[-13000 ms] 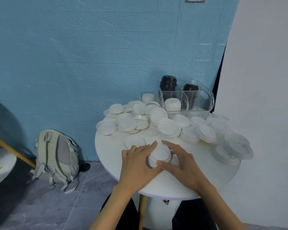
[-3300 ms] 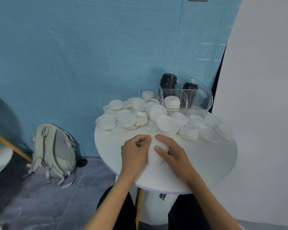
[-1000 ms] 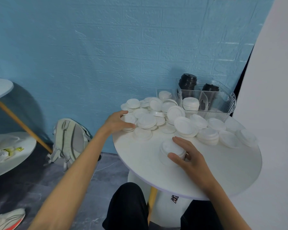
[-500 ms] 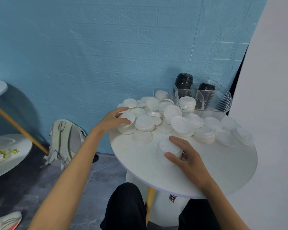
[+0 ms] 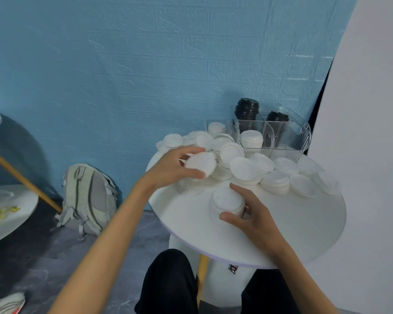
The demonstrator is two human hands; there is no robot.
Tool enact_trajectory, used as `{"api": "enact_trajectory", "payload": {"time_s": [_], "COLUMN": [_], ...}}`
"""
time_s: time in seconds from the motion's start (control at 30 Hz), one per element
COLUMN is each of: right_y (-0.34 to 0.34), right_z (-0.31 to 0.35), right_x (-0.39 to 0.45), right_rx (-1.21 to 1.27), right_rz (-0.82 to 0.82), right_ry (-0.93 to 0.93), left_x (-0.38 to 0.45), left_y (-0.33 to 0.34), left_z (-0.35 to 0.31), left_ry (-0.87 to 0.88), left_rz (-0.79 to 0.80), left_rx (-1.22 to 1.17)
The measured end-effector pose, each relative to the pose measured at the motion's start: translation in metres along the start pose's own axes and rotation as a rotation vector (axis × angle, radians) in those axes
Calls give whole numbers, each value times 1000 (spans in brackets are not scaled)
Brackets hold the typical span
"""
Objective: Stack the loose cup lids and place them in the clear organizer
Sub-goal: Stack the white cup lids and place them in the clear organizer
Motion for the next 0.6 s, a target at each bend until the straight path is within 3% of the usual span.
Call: {"api": "enact_trajectory", "payload": {"time_s": [0.2, 0.6], "right_y": [0, 3], "right_z": [0, -3], "right_x": [1, 1], "right_rx": [14, 53], "right_rz": [30, 23], "right_ry": [10, 56], "left_x": [-29, -39], "left_y": [55, 64], "left_z": [-18, -19], "left_ry": [122, 148], "left_rz": [221, 233], "left_rx": [145, 229]}}
Point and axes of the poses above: each hand's wrist, its own x-axis towards the middle knuckle, its own y-axis out of the palm, z = x × y, the point moved 3 cm from there along x, towards the middle knuckle, and after that the axes turned 15 degrees about -z, right-handed, at the moved point
